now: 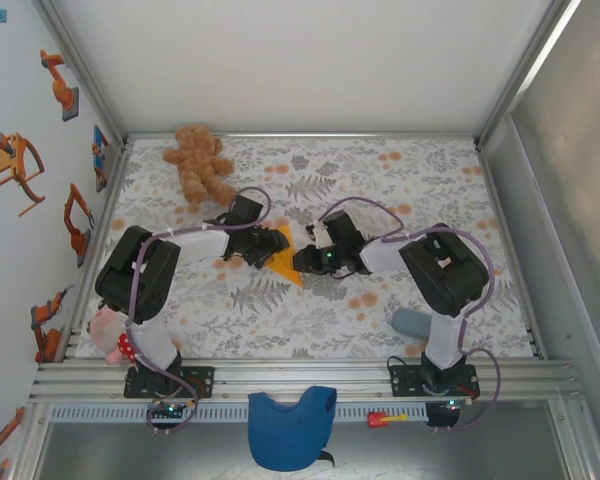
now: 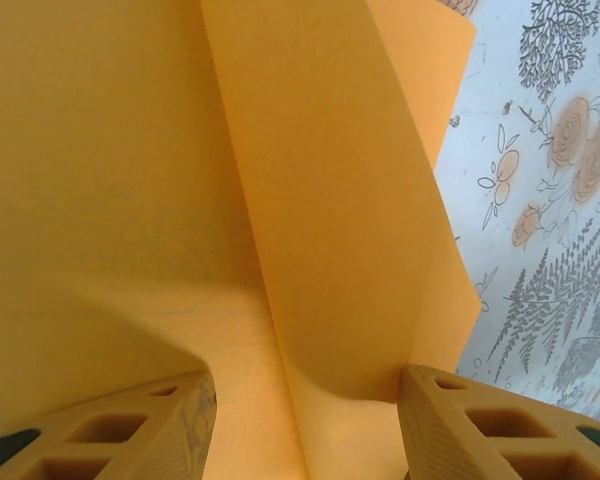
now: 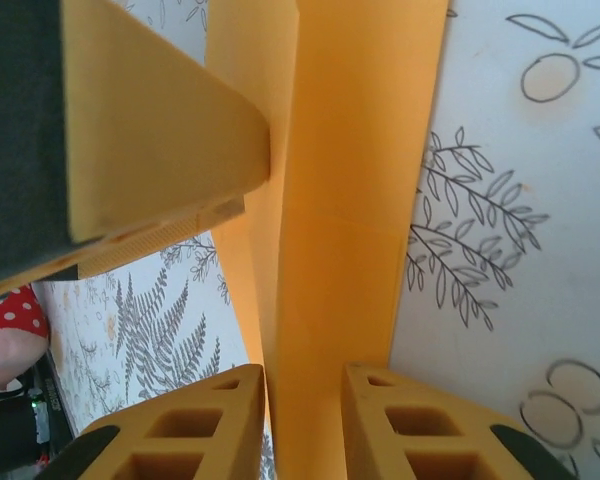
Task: Fold a paper plane with a square sheet of paper (pick it up from the middle)
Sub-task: Fourth fold the wing at the center of the table.
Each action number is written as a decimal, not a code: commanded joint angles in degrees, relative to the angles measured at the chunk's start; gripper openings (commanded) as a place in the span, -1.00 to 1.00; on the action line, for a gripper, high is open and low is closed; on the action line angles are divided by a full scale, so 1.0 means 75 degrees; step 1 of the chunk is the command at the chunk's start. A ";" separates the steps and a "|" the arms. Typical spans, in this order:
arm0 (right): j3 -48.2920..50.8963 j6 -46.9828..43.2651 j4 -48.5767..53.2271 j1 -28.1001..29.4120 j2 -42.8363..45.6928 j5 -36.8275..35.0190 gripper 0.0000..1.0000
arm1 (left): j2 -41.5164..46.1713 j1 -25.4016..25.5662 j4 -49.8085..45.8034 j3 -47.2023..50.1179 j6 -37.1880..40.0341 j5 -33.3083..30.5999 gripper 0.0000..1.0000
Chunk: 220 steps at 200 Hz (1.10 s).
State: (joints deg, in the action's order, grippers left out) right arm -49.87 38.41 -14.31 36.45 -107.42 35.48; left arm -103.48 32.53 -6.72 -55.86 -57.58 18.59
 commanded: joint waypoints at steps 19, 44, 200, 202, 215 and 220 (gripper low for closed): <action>0.0192 -0.0305 0.0162 -0.0024 0.0419 -0.0330 -0.45 | -0.0593 0.0056 -0.1413 0.0012 -0.0023 -0.0602 0.05; 0.0146 -0.0391 0.0172 0.0072 0.0350 -0.0347 -0.46 | -0.0709 0.0091 -0.1563 -0.0087 0.0013 -0.0598 0.06; 0.0048 -0.0464 0.0280 0.0290 -0.0145 -0.0297 -0.75 | -0.0921 0.0150 -0.1809 -0.0185 0.0073 -0.0568 0.07; 0.0065 -0.0462 0.0279 0.0292 -0.0158 -0.0292 -0.75 | -0.0921 0.0150 -0.1816 -0.0185 0.0081 -0.0574 0.07; 0.0104 -0.0416 0.0244 0.0276 -0.0179 -0.0235 -0.79 | -0.0904 0.0150 -0.1822 -0.0182 0.0092 -0.0578 0.07; 0.0115 -0.0405 0.0232 0.0273 -0.0191 -0.0214 -0.81 | -0.0892 0.0144 -0.1820 -0.0187 0.0101 -0.0570 0.07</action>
State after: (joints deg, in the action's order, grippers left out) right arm -49.98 34.94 -12.38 38.44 -107.70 33.47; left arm -105.62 32.97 -12.49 -60.01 -57.60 17.91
